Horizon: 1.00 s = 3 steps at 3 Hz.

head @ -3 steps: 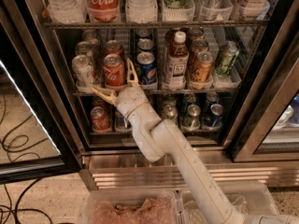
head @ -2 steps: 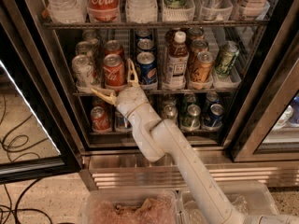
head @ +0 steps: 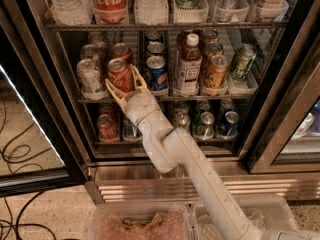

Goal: Pick coke can from middle shelf of fridge

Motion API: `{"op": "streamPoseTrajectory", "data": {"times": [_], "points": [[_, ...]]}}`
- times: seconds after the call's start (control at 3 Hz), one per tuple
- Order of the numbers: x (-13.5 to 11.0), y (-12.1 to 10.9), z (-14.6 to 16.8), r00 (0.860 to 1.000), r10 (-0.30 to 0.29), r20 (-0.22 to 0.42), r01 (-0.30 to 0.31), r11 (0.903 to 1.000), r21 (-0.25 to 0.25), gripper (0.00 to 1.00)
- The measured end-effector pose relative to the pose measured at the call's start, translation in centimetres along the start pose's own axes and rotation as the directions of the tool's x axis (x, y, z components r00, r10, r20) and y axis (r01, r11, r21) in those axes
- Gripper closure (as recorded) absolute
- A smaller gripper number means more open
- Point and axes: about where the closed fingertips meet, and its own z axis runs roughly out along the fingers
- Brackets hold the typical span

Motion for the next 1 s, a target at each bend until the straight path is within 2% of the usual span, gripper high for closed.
{"op": "streamPoseTrajectory", "data": {"times": [0.33,0.67,1.0], "points": [[0.00,0.00,0.00,1.000,0.000,0.000,0.000,1.0000,0.000,0.31],[0.00,0.00,0.00,1.000,0.000,0.000,0.000,1.0000,0.000,0.43],[0.00,0.01,0.01,1.000,0.000,0.000,0.000,1.0000,0.000,0.50]]}}
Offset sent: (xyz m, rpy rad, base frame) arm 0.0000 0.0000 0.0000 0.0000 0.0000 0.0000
